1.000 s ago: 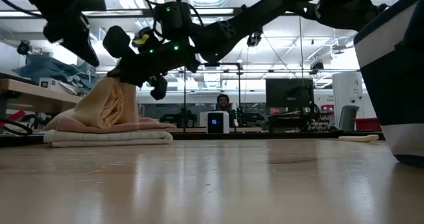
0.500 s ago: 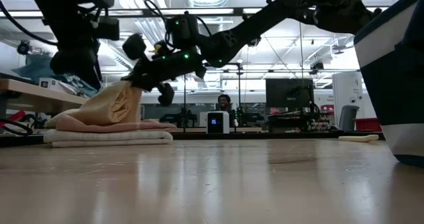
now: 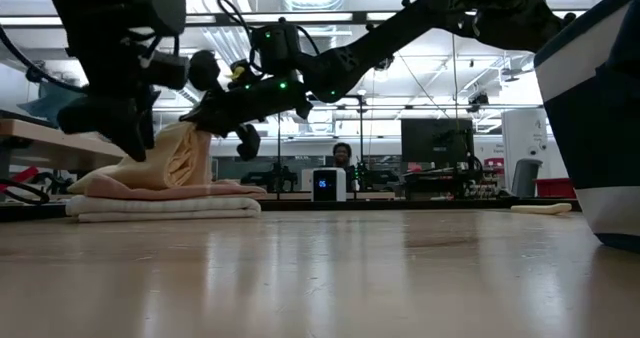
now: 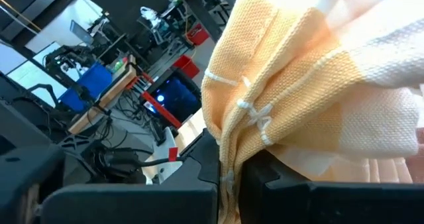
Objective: Fold towel
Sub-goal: Stack the yellow towel on top of the brown towel
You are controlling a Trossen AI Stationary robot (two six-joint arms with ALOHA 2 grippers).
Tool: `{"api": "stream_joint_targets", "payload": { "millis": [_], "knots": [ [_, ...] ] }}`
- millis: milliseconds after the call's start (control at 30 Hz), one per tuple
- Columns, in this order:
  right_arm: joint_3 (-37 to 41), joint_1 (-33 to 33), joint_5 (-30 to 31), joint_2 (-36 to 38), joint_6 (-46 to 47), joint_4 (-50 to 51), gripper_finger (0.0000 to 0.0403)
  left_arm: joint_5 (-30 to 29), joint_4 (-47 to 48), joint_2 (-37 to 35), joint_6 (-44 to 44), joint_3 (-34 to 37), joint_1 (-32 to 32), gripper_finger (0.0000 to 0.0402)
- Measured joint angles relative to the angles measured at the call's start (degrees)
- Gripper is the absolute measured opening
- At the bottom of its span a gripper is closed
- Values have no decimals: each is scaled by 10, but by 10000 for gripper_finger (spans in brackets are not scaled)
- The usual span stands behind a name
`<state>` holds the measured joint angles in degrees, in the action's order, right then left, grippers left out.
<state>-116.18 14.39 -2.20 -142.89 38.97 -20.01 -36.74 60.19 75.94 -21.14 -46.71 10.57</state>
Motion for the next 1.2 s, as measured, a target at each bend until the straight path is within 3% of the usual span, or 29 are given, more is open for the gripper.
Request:
{"api": "stream_joint_targets", "payload": {
  "millis": [267, 467, 600, 733, 867, 1033, 1200],
  "knots": [
    [0, -1, -13, 0, -14, -3, 11, -3, -3, 69, 2, 0, 0, 210],
    [1, -1, -36, 0, -5, -11, 11, -58, 25, 133, -35, -4, -3, 215],
    [1, -1, -44, 0, 0, -16, 11, -92, 48, 158, -67, -13, -3, 190],
    [1, -1, -50, 0, 1, -15, 11, -102, 54, 160, -76, -14, -3, 121],
    [1, -1, -58, 0, 3, -10, 11, -102, 58, 129, -77, -15, -2, 18],
    [-1, 0, -58, 4, -25, 5, 11, -89, 72, 35, -78, -24, 0, 3],
    [-1, -2, -60, -2, -75, 52, 11, 19, 56, -82, -22, -24, -6, 1]
  ]
}}
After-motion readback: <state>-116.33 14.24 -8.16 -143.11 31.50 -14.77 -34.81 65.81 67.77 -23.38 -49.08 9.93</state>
